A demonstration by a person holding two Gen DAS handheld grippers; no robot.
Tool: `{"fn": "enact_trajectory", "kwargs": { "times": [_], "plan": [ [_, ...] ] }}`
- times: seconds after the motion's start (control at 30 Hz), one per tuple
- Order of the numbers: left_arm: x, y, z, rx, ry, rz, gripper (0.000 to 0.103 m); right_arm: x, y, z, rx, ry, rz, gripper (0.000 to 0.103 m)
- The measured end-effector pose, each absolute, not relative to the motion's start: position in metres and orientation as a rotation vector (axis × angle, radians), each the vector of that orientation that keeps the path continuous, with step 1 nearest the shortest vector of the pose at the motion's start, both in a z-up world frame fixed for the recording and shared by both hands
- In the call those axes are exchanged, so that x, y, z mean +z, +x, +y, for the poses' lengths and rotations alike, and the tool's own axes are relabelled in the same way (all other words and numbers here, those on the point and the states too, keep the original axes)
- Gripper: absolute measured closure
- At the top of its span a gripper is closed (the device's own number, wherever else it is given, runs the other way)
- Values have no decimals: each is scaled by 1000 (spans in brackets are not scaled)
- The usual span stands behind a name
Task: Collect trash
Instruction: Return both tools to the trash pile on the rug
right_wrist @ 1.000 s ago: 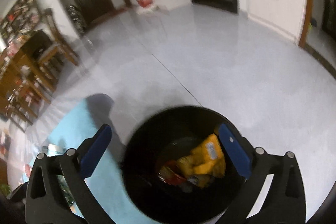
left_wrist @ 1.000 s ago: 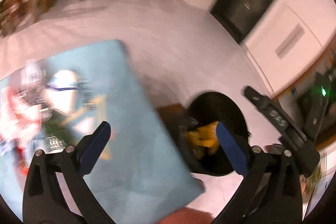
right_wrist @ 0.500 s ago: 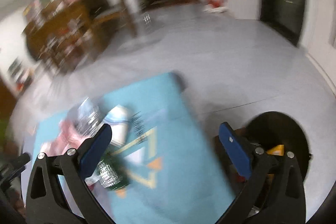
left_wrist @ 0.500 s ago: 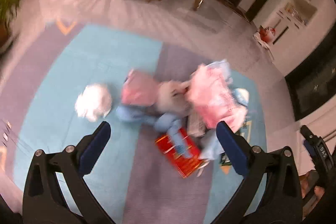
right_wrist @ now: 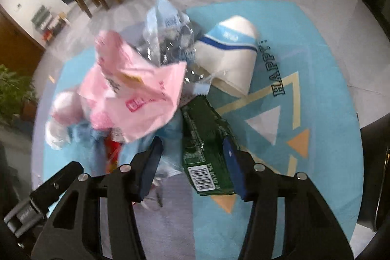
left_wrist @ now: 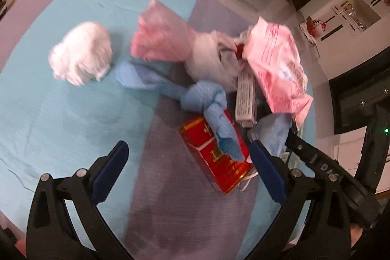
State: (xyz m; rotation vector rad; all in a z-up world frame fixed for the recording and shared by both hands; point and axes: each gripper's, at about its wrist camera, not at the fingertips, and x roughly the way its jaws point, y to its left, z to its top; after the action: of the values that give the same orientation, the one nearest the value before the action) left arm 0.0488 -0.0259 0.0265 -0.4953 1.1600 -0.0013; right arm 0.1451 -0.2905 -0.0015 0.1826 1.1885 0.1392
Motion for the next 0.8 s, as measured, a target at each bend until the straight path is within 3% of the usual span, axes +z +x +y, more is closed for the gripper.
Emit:
{"fn": "enact_trajectory", "kwargs": {
  "times": [0.33,0.5,0.53,0.8],
  "plan": [
    [21,57,-64,-25,-446,1179,5,-13,139,-303,82,150,1201,65],
    [19,57,-85,-9,-420,1172,5,0,136,-318,70,184,1176,87],
    [18,57,-88,-15,-421,1178,5,5,134,-323,66,201,1163,97],
    [8,72,-122,45,-392,1192,5,31,129,-354,30,314,1082,98]
  ]
}}
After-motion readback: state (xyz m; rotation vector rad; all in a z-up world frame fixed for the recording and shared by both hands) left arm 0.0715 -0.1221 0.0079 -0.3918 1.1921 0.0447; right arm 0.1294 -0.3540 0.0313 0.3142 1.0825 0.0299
